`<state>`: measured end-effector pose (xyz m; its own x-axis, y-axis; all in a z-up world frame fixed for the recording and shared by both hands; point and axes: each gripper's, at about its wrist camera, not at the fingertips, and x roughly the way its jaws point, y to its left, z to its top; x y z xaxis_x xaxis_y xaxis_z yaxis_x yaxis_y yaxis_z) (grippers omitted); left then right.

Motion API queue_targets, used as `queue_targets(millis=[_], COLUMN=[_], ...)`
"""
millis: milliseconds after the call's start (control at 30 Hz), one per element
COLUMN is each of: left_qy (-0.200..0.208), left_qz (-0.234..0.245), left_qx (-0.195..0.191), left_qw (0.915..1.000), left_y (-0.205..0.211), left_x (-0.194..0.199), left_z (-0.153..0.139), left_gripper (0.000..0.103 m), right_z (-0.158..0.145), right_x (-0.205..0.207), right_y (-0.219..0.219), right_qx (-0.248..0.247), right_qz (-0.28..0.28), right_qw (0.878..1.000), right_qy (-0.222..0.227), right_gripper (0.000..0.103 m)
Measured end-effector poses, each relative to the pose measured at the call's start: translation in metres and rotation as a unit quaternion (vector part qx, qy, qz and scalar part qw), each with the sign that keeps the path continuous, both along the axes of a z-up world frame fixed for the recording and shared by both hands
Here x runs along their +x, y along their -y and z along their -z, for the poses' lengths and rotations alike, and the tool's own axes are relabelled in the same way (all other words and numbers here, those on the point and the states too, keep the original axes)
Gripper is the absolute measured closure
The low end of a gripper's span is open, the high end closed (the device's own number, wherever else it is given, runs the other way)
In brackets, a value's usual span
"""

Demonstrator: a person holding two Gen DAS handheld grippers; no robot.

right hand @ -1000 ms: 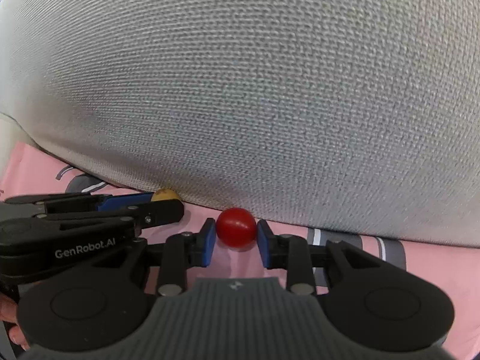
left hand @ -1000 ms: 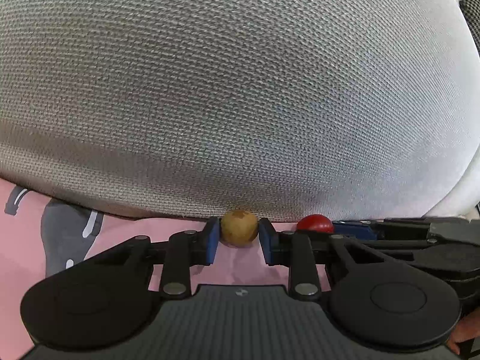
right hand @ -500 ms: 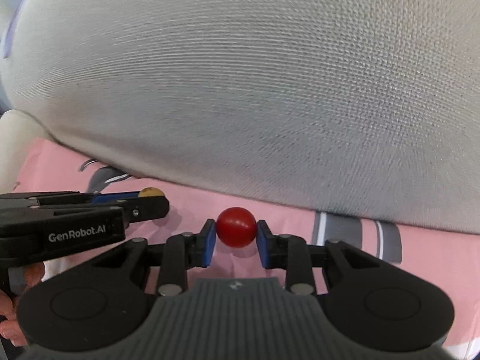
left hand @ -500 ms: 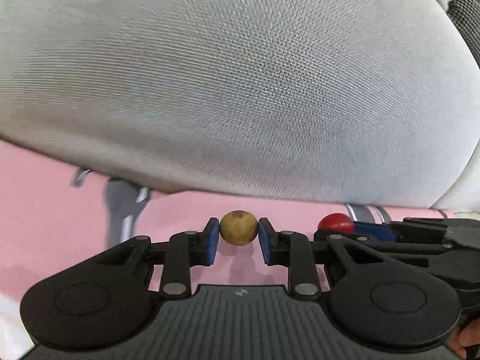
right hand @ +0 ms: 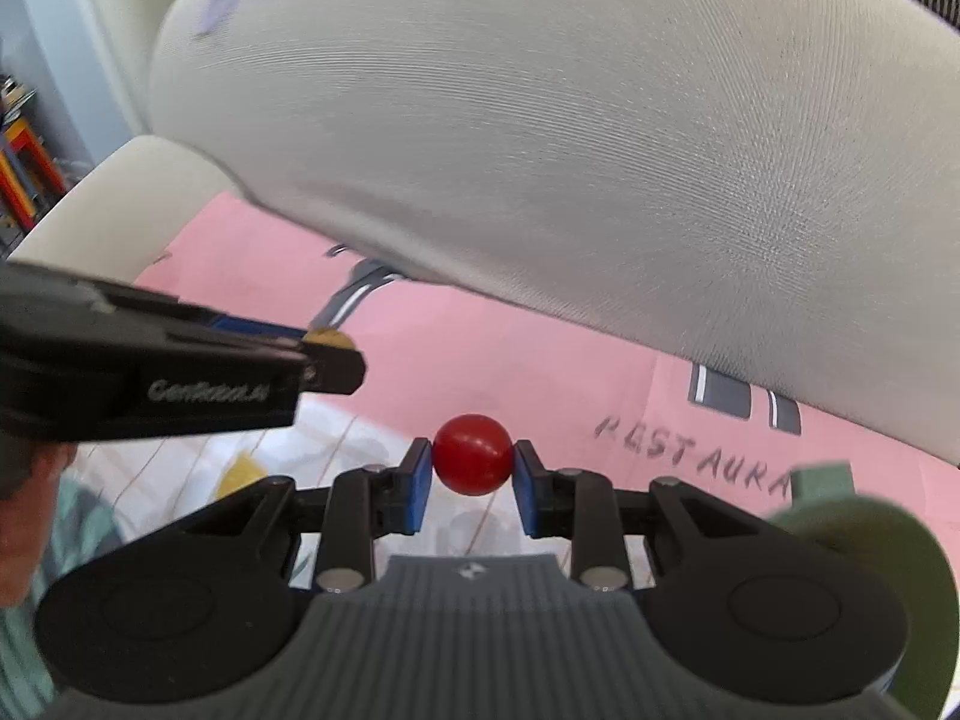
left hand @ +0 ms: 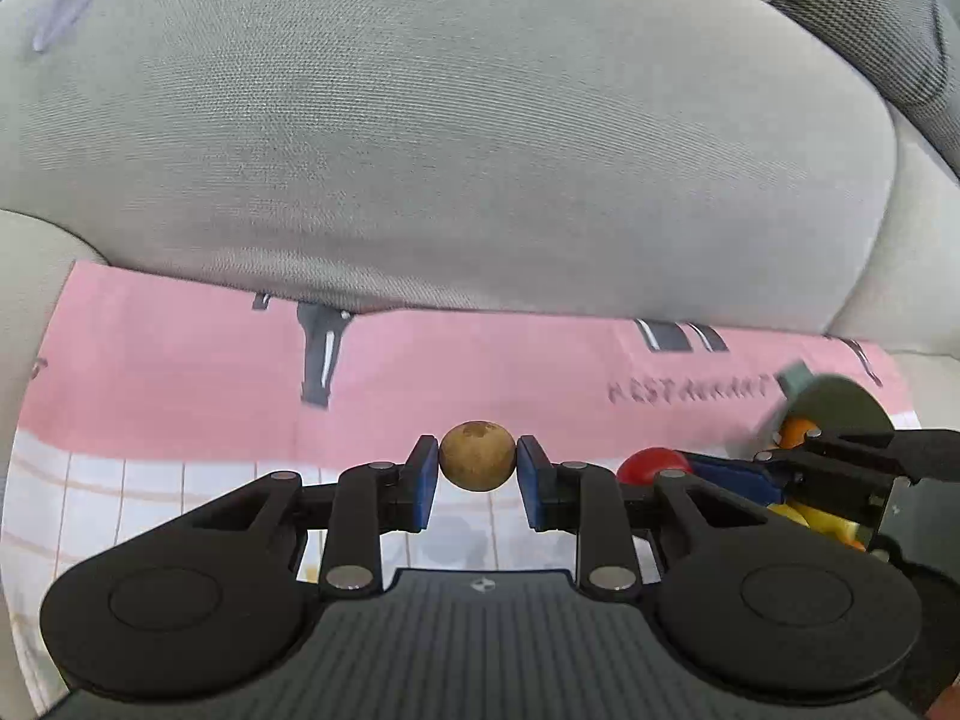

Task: Organize fruits
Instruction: 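Carry the kiwi and cherry tomato over the green colander with both tools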

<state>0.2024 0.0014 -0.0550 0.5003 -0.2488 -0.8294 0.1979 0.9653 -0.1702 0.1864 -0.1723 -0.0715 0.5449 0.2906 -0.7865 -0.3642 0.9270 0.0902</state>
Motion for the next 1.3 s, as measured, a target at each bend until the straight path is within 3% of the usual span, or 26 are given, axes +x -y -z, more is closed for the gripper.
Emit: queue_targets(millis=[433, 767, 1133, 1300], left_qy=[0.032, 0.051, 0.034, 0.029], left_qz=[0.067, 0.158, 0.21, 0.226], left_qx=[-0.009, 0.01, 0.046, 0.059], left_qw=[0.9972, 0.9861, 0.9759, 0.9718], left_y=[0.035, 0.089, 0.141, 0.168], left_x=[-0.085, -0.121, -0.114, -0.1], left_z=[-0.036, -0.045, -0.038, -0.034], left_gripper=[0.072, 0.072, 0.072, 0.072], right_z=[-0.013, -0.005, 0.008, 0.011], right_x=[-0.1, -0.147, -0.168, -0.159], right_y=[0.025, 0.075, 0.132, 0.154], right_qx=[0.009, 0.028, 0.081, 0.08], right_qz=[0.025, 0.09, 0.157, 0.181], right_qw=[0.999, 0.994, 0.981, 0.975], right_qy=[0.03, 0.054, 0.08, 0.101], right_gripper=[0.078, 0.078, 0.078, 0.078])
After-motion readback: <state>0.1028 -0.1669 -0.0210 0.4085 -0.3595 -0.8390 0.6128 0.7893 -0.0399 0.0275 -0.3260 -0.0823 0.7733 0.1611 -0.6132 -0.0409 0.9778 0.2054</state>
